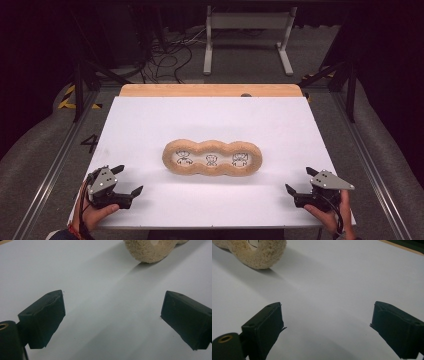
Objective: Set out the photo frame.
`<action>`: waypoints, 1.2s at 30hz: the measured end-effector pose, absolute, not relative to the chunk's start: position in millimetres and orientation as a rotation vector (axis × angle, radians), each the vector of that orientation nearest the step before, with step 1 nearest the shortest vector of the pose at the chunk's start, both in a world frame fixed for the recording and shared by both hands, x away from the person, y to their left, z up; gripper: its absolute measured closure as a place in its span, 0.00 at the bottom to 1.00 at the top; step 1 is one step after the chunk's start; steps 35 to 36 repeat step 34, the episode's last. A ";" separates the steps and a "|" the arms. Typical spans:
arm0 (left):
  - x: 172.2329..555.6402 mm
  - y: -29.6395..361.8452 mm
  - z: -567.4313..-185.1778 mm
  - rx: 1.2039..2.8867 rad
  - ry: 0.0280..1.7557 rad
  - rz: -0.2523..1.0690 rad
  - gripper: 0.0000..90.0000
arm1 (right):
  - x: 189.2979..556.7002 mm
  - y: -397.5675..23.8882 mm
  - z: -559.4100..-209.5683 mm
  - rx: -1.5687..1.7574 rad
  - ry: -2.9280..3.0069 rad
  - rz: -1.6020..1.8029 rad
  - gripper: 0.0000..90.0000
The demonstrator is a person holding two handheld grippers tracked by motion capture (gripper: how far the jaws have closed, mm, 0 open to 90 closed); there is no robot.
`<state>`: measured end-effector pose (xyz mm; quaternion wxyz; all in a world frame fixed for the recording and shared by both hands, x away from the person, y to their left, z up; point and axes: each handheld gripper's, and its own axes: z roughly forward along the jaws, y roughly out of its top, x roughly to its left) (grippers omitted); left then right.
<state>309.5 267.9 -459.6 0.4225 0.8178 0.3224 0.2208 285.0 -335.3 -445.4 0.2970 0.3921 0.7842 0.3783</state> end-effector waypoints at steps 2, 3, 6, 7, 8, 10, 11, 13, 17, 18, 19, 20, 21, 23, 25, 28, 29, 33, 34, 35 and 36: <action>309.5 267.6 -459.6 2.044 0.806 0.549 0.07 | 285.1 -335.0 -445.4 1.042 2.084 1.006 0.11; 309.6 267.6 -459.5 2.042 0.806 0.547 0.07 | 285.2 -334.8 -445.5 1.041 2.085 1.004 0.11; 310.2 267.7 -459.8 2.041 0.814 0.544 0.07 | 285.4 -334.4 -446.1 1.038 2.088 0.996 0.11; 310.7 267.8 -459.8 2.045 0.810 0.544 0.07 | 285.6 -334.5 -446.3 1.040 2.087 0.996 0.11; 310.7 267.6 -459.9 2.047 0.810 0.545 0.07 | 285.6 -334.8 -446.3 1.042 2.087 0.995 0.11; 311.1 267.3 -459.8 2.049 0.805 0.548 0.07 | 285.7 -335.2 -446.4 1.044 2.085 0.995 0.11; 311.1 267.2 -459.9 2.050 0.807 0.546 0.07 | 285.8 -335.5 -446.3 1.045 2.084 0.994 0.11; 311.4 267.0 -460.1 2.050 0.807 0.546 0.07 | 285.9 -335.8 -446.4 1.047 2.081 0.996 0.11; 311.9 266.7 -460.4 2.048 0.807 0.544 0.07 | 286.1 -335.7 -446.5 1.050 2.079 0.992 0.11; 312.0 266.4 -460.7 2.046 0.807 0.540 0.07 | 286.2 -335.6 -446.6 1.050 2.078 0.989 0.11; 312.2 266.6 -460.7 2.047 0.806 0.541 0.07 | 286.2 -335.6 -446.5 1.050 2.078 0.987 0.11; 312.1 266.5 -460.8 2.046 0.807 0.539 0.07 | 286.2 -335.7 -446.4 1.050 2.077 0.989 0.11; 312.1 266.6 -460.8 2.046 0.810 0.541 0.07 | 286.4 -335.8 -446.4 1.051 2.075 0.991 0.11; 312.1 266.7 -460.8 2.045 0.814 0.542 0.07 | 286.7 -335.7 -446.3 1.056 2.073 0.991 0.11; 312.5 266.6 -460.9 2.048 0.816 0.540 0.07 | 286.4 -335.7 -446.3 1.056 2.073 0.990 0.11; 312.3 265.7 -460.9 2.053 0.815 0.544 0.07 | 285.7 -336.7 -446.0 1.056 2.069 0.998 0.11; 312.2 265.5 -460.7 2.054 0.810 0.544 0.07 | 285.7 -337.1 -445.7 1.056 2.069 0.998 0.11; 313.4 265.3 -461.5 2.054 0.824 0.544 0.07 | 284.6 -337.7 -444.7 1.054 2.064 1.005 0.11; 313.8 265.4 -461.5 2.055 0.824 0.546 0.07 | 284.5 -337.9 -444.5 1.053 2.064 1.009 0.11; 313.8 265.4 -461.5 2.055 0.824 0.546 0.07 | 284.5 -337.9 -444.5 1.053 2.064 1.009 0.11; 313.8 265.4 -461.5 2.055 0.824 0.546 0.07 | 284.5 -337.9 -444.5 1.053 2.064 1.009 0.11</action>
